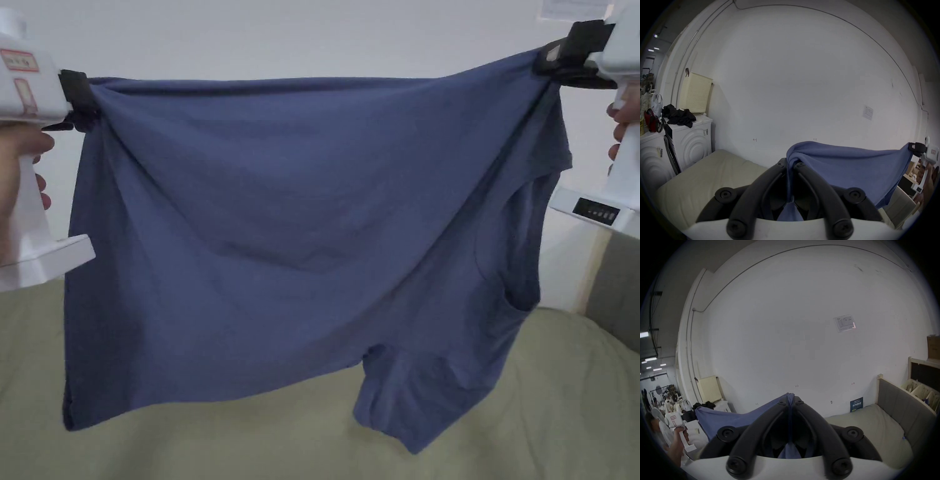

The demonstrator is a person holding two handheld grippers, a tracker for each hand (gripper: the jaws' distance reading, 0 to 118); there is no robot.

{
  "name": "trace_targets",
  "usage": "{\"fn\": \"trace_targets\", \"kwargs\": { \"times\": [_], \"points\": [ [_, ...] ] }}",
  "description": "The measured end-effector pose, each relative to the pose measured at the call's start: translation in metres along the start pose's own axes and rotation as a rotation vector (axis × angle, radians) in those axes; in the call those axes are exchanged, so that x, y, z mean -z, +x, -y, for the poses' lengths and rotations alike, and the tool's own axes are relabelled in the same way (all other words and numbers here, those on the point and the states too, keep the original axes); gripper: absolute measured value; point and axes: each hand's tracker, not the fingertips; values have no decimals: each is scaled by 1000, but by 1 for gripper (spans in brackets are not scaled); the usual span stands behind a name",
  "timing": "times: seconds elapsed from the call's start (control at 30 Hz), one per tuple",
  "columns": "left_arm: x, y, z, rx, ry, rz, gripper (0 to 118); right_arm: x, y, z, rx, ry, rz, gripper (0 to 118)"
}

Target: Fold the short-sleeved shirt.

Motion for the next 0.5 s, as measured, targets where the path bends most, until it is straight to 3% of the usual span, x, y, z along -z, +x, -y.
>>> {"fn": "trace_targets", "kwargs": {
  "times": [0.13, 0.23, 0.33, 0.5],
  "points": [
    [40, -11, 28, -7, -32, -38, 2, 37, 16, 34, 12, -14, 3, 3],
    [64, -18, 85, -4, -31, -73, 2, 71, 40, 83, 99, -84, -37, 3],
    [107, -46, 140, -44, -58, -92, 2, 80, 49, 127, 65, -65, 10, 3],
    [124, -70, 200, -83, -65, -79, 2, 81, 64, 157, 71, -25, -23, 3]
  ]
}}
